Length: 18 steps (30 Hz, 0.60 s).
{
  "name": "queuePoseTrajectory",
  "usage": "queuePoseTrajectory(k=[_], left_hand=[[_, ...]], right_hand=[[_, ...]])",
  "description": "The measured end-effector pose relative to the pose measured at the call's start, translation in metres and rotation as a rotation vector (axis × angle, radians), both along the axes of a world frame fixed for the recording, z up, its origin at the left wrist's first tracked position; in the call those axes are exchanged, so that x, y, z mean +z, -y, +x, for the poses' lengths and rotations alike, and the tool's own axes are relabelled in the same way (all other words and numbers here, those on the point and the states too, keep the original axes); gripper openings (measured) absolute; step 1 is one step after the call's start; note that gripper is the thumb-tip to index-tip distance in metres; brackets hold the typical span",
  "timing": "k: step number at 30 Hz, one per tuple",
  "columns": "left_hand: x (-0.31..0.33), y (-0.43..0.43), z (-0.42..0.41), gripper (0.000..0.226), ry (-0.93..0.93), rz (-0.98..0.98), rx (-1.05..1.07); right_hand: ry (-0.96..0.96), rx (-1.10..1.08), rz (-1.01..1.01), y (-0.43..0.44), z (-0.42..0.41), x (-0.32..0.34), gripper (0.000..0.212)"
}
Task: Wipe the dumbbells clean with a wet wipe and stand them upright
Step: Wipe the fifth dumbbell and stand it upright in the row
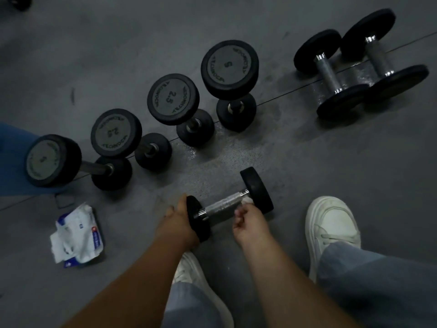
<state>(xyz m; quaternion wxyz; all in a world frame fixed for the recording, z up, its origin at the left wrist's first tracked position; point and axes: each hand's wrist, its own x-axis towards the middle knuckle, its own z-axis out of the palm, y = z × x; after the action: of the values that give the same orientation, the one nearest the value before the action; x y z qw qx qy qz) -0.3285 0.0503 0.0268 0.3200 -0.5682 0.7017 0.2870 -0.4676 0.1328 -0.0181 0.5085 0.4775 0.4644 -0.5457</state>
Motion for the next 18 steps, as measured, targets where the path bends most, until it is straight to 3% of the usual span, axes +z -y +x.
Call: queuePoseTrajectory(k=[3,6,11,16,18], left_hand=[[-0.001,-0.008,-0.002,0.124,-0.067,0.003,0.143],[0.0,-0.005,0.001,0.127,-0.057,0.006,0.112],[0.001,-0.003,0.002,0.124,-0.075,0.02,0.096],[-0.002,0.002,0.003,0.119,-0.072,0.037,0.072],[-0.004,0.006,0.003,0.123,-0.047,0.057,0.057]], right_hand=[[-0.022,-0.031,-0.042,0.004,0.005,0.004,0.032],[-0.023,-0.034,-0.118,0.015,0.006,0.017,0.037],[-0.022,0.058,-0.019,0.035,-0.002,0.008,0.047],[-0.137,0.057,-0.03,0.008,0.014,-0.002,0.015],[-0.163,0.081,-0.045,0.0,0.022,-0.011,0.035]])
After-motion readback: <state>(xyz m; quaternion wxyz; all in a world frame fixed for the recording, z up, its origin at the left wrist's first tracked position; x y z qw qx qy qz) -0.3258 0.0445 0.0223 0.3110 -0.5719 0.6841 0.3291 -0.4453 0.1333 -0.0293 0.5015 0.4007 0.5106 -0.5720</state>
